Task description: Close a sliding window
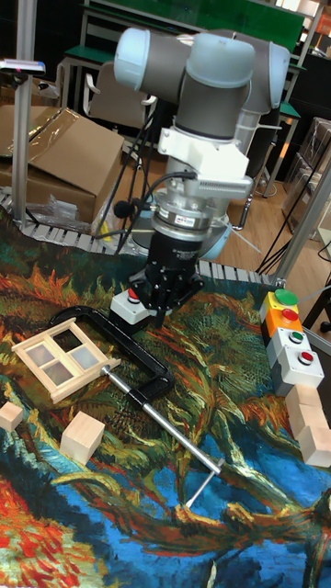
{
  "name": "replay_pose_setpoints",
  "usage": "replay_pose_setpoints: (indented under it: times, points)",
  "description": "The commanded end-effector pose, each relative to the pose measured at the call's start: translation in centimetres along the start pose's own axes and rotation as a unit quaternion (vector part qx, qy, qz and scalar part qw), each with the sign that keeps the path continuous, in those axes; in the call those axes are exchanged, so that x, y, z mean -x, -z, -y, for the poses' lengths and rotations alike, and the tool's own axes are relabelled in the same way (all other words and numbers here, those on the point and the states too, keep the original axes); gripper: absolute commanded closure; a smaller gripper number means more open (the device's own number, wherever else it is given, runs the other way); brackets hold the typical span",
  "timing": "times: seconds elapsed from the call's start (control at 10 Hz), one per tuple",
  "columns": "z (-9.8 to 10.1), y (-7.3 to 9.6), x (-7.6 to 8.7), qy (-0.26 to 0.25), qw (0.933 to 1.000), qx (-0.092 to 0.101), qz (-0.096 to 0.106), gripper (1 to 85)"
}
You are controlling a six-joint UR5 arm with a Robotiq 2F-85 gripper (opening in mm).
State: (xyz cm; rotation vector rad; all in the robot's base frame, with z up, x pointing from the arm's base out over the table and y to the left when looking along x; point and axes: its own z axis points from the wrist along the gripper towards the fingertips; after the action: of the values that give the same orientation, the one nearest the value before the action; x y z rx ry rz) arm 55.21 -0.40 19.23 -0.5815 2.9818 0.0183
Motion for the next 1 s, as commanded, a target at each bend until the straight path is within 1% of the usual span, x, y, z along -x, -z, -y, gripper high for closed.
replay_pose_setpoints:
  times: [0.0, 0.1, 0.3, 0.5, 0.6, 0.7, 0.8, 0.9]
  points:
    - [0.9, 0.2, -1.7, 0.025, 0.9997, -0.003, 0.004, 84.3]
    - [0.6, 0.0, -1.7, 0.025, 0.9997, 0.004, 0.008, 84.3]
    - [0.7, 0.0, -1.4, 0.027, 0.9995, 0.003, 0.014, 84.3]
    - [-0.2, 0.0, -0.7, 0.057, 0.9978, 0.019, 0.029, 82.3]
    - [0.3, 0.0, -0.7, 0.076, 0.9966, 0.009, 0.029, 82.3]
    - [0.1, 0.0, -0.7, 0.078, 0.9965, 0.013, 0.027, 82.3]
    - [0.7, 0.0, -1.4, 0.075, 0.9971, 0.002, 0.014, 82.3]
    - [0.9, 0.1, -2.2, 0.090, 0.9959, -0.007, -0.006, 80.3]
